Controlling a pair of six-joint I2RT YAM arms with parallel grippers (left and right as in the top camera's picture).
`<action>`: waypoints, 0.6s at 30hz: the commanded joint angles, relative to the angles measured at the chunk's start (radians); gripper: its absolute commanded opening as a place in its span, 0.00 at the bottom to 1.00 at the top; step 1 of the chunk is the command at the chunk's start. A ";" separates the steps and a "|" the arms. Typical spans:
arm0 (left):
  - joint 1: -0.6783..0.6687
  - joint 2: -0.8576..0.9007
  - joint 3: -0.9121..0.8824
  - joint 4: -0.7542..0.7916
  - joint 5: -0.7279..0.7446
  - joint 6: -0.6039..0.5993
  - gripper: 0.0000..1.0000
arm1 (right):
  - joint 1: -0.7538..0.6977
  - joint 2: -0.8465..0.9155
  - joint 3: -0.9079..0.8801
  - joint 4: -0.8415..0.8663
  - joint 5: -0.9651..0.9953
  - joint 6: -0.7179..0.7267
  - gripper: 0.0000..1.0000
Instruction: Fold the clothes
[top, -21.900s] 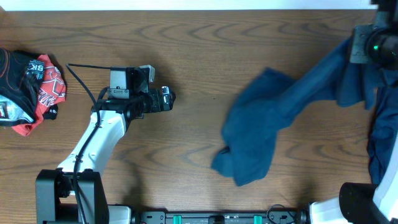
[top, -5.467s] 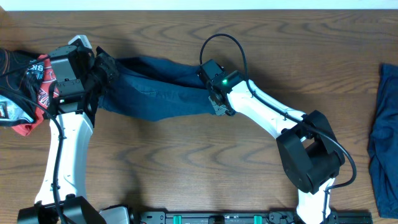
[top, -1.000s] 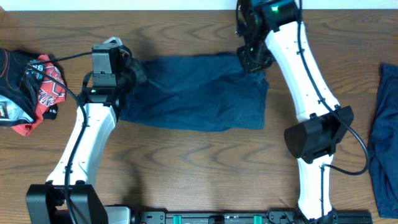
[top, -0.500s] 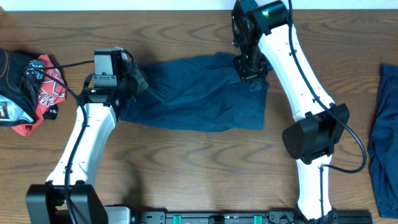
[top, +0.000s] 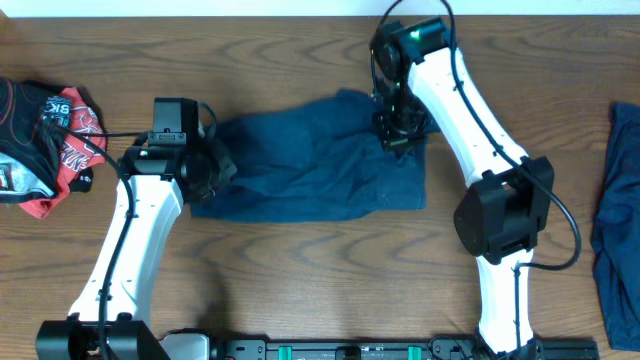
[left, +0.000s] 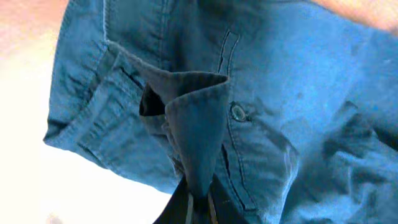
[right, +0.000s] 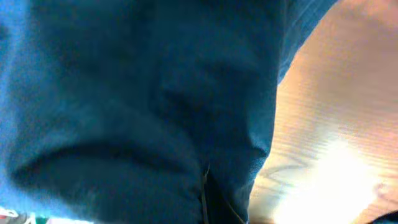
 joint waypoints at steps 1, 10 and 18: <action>0.003 -0.010 0.013 -0.026 -0.049 0.032 0.06 | 0.022 -0.005 -0.086 0.013 -0.023 0.021 0.01; 0.003 -0.010 0.013 -0.046 -0.090 0.032 0.06 | 0.031 -0.005 -0.320 0.082 -0.023 0.016 0.01; 0.003 -0.010 0.013 -0.037 -0.090 0.032 0.06 | 0.032 -0.005 -0.446 0.119 -0.021 -0.003 0.35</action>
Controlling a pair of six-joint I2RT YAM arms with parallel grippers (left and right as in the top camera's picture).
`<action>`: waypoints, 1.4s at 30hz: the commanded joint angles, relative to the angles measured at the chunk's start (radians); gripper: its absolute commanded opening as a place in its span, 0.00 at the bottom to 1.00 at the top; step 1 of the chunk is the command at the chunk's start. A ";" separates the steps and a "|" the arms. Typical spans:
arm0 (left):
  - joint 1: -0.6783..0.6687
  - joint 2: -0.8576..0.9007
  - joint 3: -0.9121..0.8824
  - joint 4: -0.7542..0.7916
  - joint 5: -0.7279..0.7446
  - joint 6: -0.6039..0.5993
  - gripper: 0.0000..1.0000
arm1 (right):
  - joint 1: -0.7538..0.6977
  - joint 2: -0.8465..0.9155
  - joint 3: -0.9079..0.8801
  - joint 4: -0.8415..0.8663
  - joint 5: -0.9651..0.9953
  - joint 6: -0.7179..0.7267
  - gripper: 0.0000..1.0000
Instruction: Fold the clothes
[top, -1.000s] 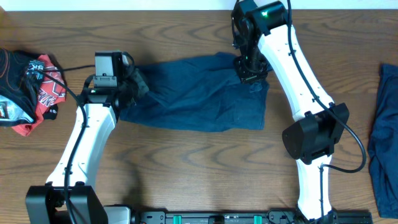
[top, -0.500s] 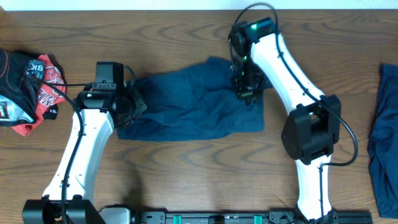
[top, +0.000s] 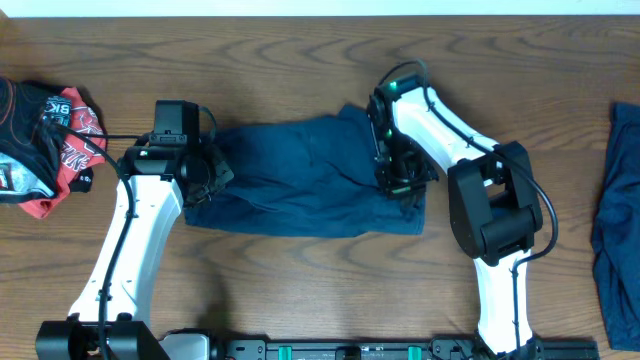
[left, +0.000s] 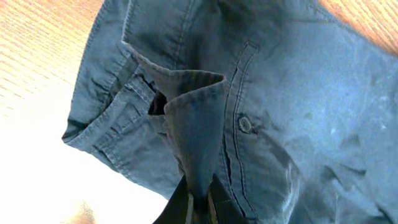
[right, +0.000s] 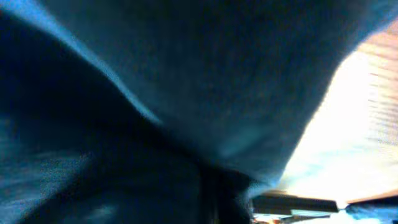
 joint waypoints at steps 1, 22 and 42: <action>0.003 -0.010 0.013 0.001 -0.016 0.013 0.06 | 0.012 -0.006 -0.040 0.018 -0.004 -0.009 0.57; 0.003 -0.010 0.013 0.027 -0.019 0.012 0.06 | -0.002 -0.006 0.270 0.160 0.164 -0.110 0.56; 0.003 -0.010 0.013 0.061 0.147 0.012 0.15 | -0.093 -0.004 0.145 0.303 -0.024 -0.018 0.01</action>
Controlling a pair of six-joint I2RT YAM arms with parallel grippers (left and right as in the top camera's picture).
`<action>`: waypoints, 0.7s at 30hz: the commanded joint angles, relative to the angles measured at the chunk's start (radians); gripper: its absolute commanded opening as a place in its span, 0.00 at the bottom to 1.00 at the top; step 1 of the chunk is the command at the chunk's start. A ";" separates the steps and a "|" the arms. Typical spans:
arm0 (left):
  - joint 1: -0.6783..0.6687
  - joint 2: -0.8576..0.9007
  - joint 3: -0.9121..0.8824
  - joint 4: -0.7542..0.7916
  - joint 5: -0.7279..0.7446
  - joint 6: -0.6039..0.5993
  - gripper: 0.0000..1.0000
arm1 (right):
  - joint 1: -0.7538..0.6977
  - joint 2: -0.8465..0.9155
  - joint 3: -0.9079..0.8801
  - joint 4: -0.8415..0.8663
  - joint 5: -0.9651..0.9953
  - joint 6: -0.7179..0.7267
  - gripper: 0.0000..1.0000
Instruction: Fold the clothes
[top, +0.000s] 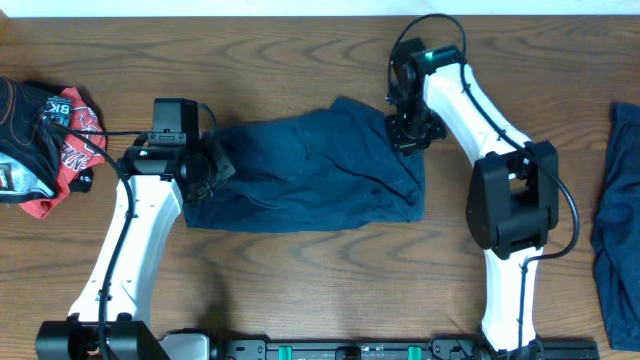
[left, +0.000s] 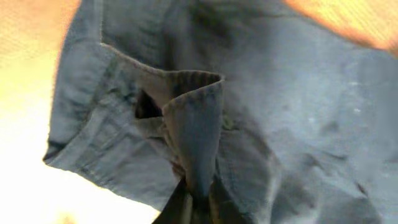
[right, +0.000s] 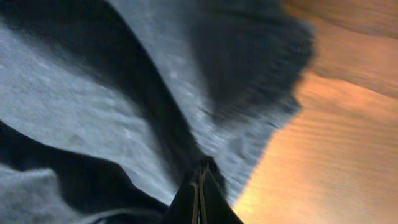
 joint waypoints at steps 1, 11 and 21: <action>0.003 -0.010 0.013 0.005 0.109 0.009 0.08 | 0.023 -0.004 -0.018 0.020 -0.038 0.029 0.01; 0.003 -0.010 0.013 -0.120 0.142 0.009 0.69 | 0.023 -0.004 -0.019 0.036 -0.036 0.021 0.01; 0.003 -0.011 0.013 -0.158 0.056 0.039 0.33 | 0.020 -0.004 -0.018 0.044 -0.034 0.009 0.01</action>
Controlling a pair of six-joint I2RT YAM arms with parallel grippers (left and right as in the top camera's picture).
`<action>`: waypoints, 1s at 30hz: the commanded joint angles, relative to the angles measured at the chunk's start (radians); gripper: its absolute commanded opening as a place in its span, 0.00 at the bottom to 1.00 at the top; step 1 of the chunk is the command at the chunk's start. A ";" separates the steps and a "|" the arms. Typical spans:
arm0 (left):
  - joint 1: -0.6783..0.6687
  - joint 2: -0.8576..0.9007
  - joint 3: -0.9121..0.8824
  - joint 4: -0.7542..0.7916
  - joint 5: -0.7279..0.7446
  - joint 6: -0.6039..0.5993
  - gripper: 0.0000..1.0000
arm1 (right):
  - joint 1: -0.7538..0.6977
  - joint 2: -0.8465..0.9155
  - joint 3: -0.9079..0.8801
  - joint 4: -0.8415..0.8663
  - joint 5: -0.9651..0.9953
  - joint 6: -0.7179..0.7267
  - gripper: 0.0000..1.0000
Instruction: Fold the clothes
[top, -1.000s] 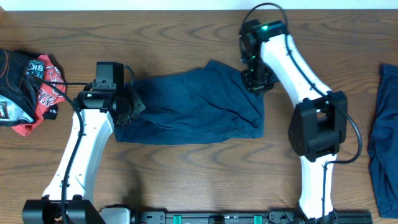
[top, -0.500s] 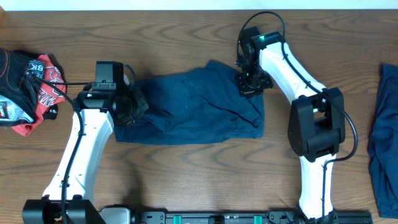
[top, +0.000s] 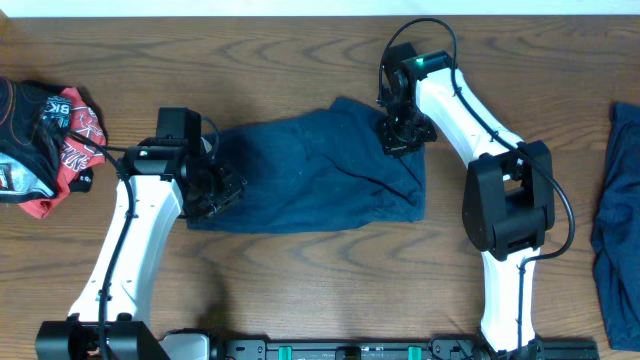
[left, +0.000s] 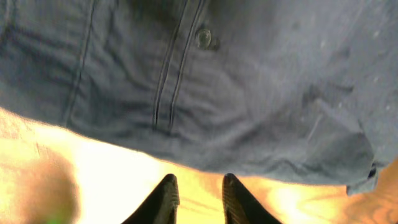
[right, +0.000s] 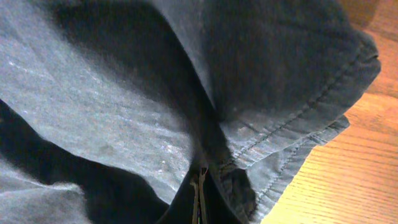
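Note:
A dark blue buttoned garment (top: 300, 180) lies spread across the middle of the wooden table (top: 300, 270). My left gripper (top: 218, 196) is at its left front corner, open. In the left wrist view, the left gripper (left: 198, 186) has both fingertips (left: 168, 185) over bare wood just off the garment's hem (left: 205, 158), holding nothing; a button (left: 203, 38) shows above. My right gripper (top: 400, 130) is at the garment's far right corner, shut on a pinch of cloth. In the right wrist view, the right gripper (right: 200, 180) is closed on the fabric beside a stitched hem (right: 311, 124).
A red and black garment (top: 45, 130) lies bunched at the left edge of the table. Another blue garment (top: 620, 215) lies at the right edge. The arm bases stand along the near edge (top: 350, 350).
My left gripper has let go of the folded waistband, opened, and now sits lower at the garment's front left edge. My right gripper still pinches the far right corner, shifted slightly left.
Both grippers were shut on the garment, left on the waistband, right at the far right corner. Then the right gripper was nearer the front with its cloth, later back at the far corner. The garment now lies flatter and the left gripper is open.

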 joint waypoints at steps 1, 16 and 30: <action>0.003 -0.009 0.013 0.048 -0.120 0.014 0.36 | -0.004 -0.004 -0.002 0.008 -0.003 -0.004 0.01; 0.021 0.257 0.013 0.225 -0.264 0.011 0.43 | -0.030 -0.005 0.262 -0.186 -0.002 -0.037 0.56; 0.159 0.349 0.013 0.284 -0.215 0.011 0.45 | -0.028 0.002 0.156 -0.169 -0.135 0.037 0.71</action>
